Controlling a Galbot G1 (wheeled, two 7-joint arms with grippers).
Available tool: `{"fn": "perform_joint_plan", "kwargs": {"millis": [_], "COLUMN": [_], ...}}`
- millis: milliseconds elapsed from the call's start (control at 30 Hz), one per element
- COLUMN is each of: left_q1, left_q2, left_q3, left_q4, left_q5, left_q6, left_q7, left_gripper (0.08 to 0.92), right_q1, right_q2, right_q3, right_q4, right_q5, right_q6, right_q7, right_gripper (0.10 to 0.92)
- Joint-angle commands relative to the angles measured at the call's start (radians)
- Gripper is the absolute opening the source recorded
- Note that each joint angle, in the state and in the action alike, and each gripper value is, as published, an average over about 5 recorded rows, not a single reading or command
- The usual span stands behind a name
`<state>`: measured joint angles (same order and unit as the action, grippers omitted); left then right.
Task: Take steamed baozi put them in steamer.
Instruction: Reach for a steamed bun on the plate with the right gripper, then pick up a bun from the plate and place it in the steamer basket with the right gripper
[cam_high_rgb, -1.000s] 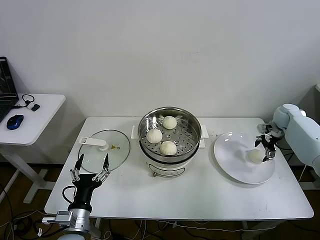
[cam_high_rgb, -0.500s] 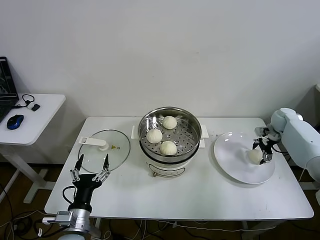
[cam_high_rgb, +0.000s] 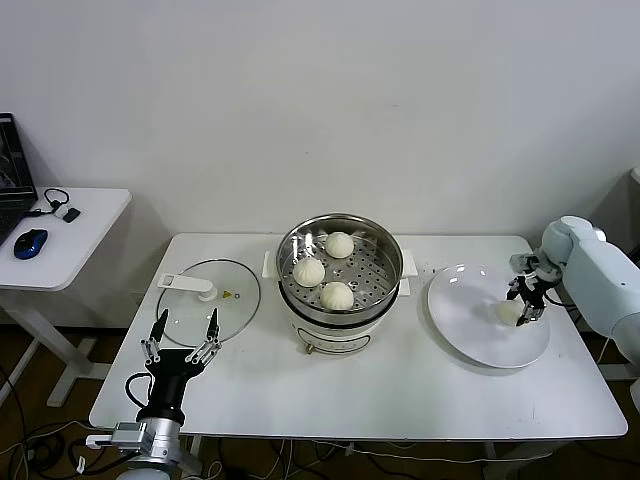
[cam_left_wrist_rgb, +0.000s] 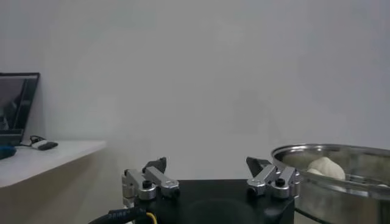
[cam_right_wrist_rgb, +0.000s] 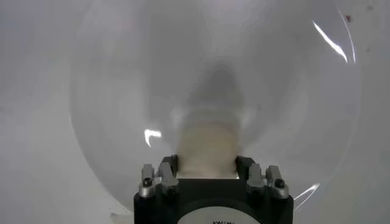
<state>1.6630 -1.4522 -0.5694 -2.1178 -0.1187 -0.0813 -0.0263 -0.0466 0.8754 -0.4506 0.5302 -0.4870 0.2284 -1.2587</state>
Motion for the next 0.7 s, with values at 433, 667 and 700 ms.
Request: {"fn": "perform_joint_plan", "kwargs": {"millis": [433,667,700], "left_q1": [-0.004,-0.006,-0.007], "left_q2": [-0.007,-0.006,-0.005], "left_q3": [0.004,0.007,0.009], "left_q4": [0.002,-0.001,-0.001], "left_q5": [0.0,-0.001,-0.001], "left_q6": [-0.004,-0.005,-0.005], "left_q7": [0.0,0.001,0.001], "left_gripper": [0.823,0.823,0.823], "right_q1": [0.34,0.546,0.577], "right_q2": [-0.087,-0.082,-0.079], "right_q3": [-0.489,-0.696,-0.728], "right_q4": [0.288,0.392,0.408], "right_q5": [0.49,0.71,0.746], "right_q6": [-0.175,-0.273,-0.289], "right_q7": [-0.046,-0.044,-0.043], "right_gripper": [0.628,0.628,0.628]}}
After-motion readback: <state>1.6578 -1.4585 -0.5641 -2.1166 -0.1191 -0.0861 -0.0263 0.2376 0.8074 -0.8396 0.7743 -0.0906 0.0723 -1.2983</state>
